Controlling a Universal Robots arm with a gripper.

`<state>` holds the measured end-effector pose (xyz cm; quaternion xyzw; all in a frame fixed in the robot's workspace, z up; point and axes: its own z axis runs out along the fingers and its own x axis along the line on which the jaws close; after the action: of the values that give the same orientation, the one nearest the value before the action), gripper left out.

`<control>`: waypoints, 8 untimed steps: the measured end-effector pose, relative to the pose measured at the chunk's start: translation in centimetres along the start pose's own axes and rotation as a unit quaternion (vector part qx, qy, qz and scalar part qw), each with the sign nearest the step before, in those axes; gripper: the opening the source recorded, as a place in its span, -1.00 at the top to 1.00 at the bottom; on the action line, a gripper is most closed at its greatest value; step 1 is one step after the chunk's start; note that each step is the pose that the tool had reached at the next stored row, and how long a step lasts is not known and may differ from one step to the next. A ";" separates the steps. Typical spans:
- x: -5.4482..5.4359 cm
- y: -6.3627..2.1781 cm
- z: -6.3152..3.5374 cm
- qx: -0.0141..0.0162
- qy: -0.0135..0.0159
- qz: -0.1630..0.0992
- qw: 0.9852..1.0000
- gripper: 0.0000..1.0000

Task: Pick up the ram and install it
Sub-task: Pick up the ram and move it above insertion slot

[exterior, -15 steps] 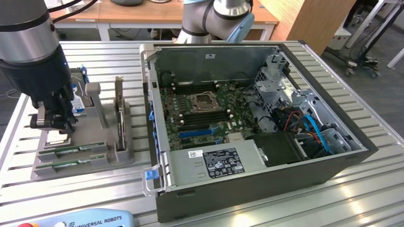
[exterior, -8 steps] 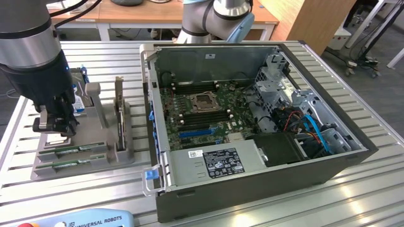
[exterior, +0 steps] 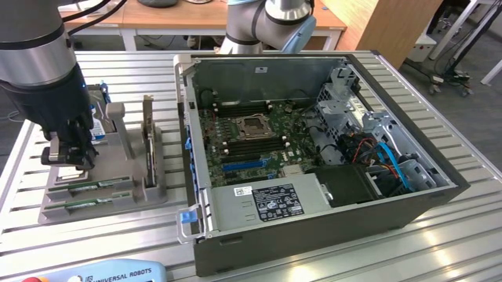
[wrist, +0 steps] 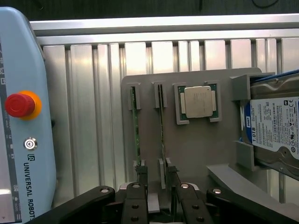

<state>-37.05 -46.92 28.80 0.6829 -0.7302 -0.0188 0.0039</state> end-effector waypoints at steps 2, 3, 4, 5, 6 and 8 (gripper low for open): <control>0.1 0.00 0.02 0.000 0.000 0.000 1.000 0.40; 0.2 -0.01 0.03 0.000 0.000 0.000 1.000 0.40; 0.3 -0.01 0.04 0.000 0.000 0.000 1.000 0.40; 0.3 -0.02 0.05 0.000 0.000 0.000 1.000 0.40; 0.5 -0.03 0.06 0.000 0.000 0.000 1.000 0.40; 0.7 -0.04 0.07 0.000 0.000 0.000 1.000 0.40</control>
<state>-37.06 -47.62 28.71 0.6829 -0.7303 -0.0188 0.0040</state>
